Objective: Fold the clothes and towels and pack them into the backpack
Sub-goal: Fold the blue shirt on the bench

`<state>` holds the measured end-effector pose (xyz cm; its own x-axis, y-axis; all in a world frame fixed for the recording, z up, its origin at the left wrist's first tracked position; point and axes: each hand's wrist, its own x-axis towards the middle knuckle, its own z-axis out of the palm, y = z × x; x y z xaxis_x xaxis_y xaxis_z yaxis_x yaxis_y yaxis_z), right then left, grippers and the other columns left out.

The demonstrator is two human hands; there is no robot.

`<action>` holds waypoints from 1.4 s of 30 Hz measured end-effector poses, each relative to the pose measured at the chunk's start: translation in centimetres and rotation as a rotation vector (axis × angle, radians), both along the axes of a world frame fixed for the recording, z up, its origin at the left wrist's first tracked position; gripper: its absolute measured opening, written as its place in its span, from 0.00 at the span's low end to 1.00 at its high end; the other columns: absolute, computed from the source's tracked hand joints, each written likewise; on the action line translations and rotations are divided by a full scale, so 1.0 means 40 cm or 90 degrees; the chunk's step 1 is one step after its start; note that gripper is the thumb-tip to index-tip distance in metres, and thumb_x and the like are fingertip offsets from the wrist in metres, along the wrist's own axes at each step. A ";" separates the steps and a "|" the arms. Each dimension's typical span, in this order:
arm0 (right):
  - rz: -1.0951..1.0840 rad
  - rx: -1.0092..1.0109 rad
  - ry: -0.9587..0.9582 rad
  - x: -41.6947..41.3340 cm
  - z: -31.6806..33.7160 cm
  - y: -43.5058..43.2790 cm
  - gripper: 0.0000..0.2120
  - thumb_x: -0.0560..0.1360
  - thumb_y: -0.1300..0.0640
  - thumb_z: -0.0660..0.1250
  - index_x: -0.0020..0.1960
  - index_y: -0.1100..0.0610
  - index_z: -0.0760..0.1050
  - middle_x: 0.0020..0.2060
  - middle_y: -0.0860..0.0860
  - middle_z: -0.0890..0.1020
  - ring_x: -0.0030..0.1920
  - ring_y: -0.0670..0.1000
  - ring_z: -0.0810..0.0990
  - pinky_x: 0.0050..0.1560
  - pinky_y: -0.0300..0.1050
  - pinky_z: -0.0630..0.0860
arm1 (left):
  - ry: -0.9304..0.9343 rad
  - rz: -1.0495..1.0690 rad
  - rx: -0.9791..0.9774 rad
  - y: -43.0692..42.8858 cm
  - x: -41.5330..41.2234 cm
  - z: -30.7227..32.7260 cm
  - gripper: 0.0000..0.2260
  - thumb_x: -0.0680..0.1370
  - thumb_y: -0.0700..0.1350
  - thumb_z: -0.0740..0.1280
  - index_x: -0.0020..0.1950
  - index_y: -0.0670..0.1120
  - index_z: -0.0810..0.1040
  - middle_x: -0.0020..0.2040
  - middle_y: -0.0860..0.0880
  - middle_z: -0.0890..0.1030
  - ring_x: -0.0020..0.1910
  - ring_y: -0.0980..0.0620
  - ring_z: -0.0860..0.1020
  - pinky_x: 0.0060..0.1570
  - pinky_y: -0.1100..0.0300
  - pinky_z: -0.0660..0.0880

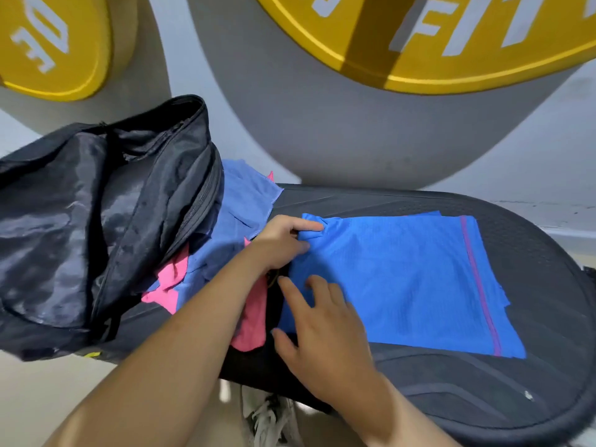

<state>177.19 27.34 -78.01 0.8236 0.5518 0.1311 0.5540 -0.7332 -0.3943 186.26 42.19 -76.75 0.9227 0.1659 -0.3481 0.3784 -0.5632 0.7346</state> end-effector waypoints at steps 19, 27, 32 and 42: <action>0.068 -0.121 -0.122 -0.056 0.044 -0.063 0.16 0.48 0.59 0.75 0.27 0.52 0.67 0.22 0.49 0.70 0.19 0.53 0.69 0.29 0.41 0.56 | 0.015 0.293 -0.172 -0.048 -0.267 0.046 0.11 0.71 0.30 0.60 0.43 0.45 0.73 0.37 0.44 0.68 0.35 0.49 0.66 0.34 0.59 0.62; 0.165 -0.183 -0.073 -0.160 0.061 -0.282 0.34 0.50 0.64 0.75 0.54 0.51 0.69 0.32 0.47 0.74 0.24 0.54 0.68 0.29 0.43 0.60 | -0.008 -0.101 0.499 -0.126 -0.500 0.046 0.09 0.73 0.44 0.67 0.52 0.51 0.80 0.49 0.48 0.76 0.49 0.45 0.78 0.40 0.54 0.73; 0.097 -0.090 0.232 -0.151 0.101 -0.374 0.14 0.75 0.57 0.64 0.59 0.48 0.72 0.48 0.48 0.80 0.47 0.54 0.78 0.45 0.47 0.74 | 0.041 -0.266 0.670 -0.172 -0.567 0.048 0.17 0.46 0.49 0.81 0.23 0.52 0.73 0.24 0.52 0.72 0.20 0.53 0.72 0.30 0.61 0.55; -0.012 0.211 0.506 -0.124 0.118 -0.438 0.07 0.78 0.58 0.66 0.42 0.55 0.79 0.33 0.49 0.77 0.35 0.46 0.72 0.42 0.42 0.70 | -0.169 -0.189 0.611 -0.169 -0.567 0.086 0.19 0.51 0.48 0.79 0.35 0.50 0.74 0.33 0.53 0.73 0.30 0.51 0.75 0.29 0.62 0.68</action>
<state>172.24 9.81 -73.29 0.7478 0.5724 -0.3364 0.0122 -0.5184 -0.8551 163.57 35.45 -73.31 0.9993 0.0193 0.0305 0.0203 -0.9993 -0.0329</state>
